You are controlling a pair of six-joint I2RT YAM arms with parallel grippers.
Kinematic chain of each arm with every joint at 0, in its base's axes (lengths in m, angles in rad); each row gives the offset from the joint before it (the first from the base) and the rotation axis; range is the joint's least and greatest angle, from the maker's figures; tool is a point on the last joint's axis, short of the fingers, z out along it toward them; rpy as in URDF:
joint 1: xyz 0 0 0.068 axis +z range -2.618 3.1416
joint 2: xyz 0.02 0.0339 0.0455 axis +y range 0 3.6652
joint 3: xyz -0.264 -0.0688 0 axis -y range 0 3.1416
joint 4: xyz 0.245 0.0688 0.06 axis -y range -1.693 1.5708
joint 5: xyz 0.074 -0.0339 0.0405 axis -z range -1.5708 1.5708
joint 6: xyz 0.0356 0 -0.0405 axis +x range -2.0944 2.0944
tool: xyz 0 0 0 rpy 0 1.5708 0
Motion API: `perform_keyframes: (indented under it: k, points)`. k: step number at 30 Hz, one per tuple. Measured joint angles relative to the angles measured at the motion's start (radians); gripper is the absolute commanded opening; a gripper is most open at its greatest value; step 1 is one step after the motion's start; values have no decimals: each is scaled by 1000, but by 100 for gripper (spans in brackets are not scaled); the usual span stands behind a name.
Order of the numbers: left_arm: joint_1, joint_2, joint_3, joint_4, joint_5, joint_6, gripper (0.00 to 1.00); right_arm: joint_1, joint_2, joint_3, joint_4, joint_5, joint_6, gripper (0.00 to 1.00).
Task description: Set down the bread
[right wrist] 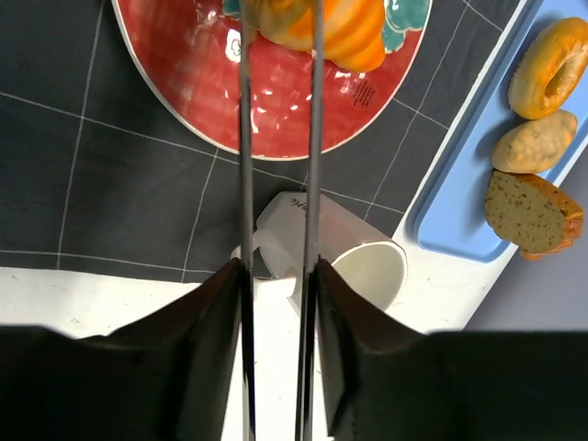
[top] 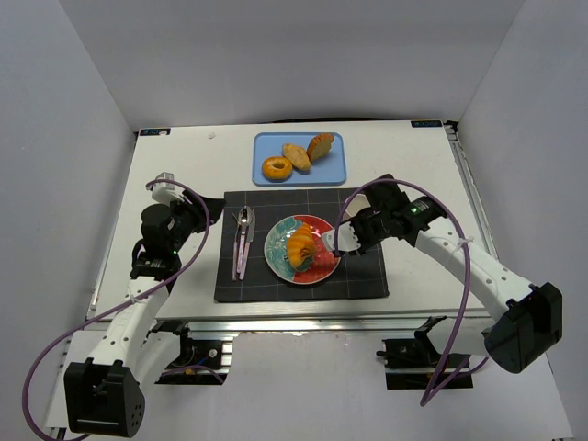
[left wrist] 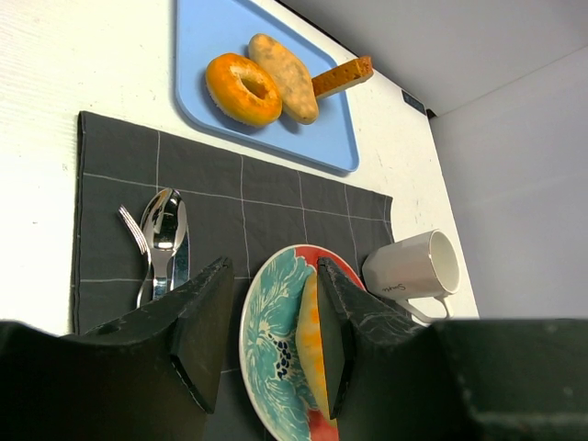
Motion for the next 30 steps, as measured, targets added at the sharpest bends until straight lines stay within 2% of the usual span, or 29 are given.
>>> perform_keyframes:
  k: [6,11,14,15,16,18,21,24,27,30]
  points:
    - [0,0,0,-1,0,0,51,0,-6,0,-1,-2,-1,45]
    - [0,-2,0,-1,0,0,51,0,-32,2,-3,-9,2,40]
    - [0,-4,0,-1,0,0,51,0,-45,19,-13,-17,14,22]
    - [0,-5,0,-1,0,0,51,0,-47,30,-14,-18,28,12]
    - [0,-6,0,0,0,0,51,-2,-47,45,-15,-21,48,7]
    - [0,-8,0,0,0,-1,51,-23,-37,96,-15,-45,142,0]
    - [0,-9,0,0,0,-5,51,-116,0,199,24,-95,316,0]
    - [0,-9,0,0,0,-7,51,-269,23,236,144,-112,566,0]
    - [0,-9,0,0,1,-7,51,-417,4,143,308,-17,842,0]
    - [0,-7,0,8,4,-8,51,-522,-22,-29,449,148,1047,0]
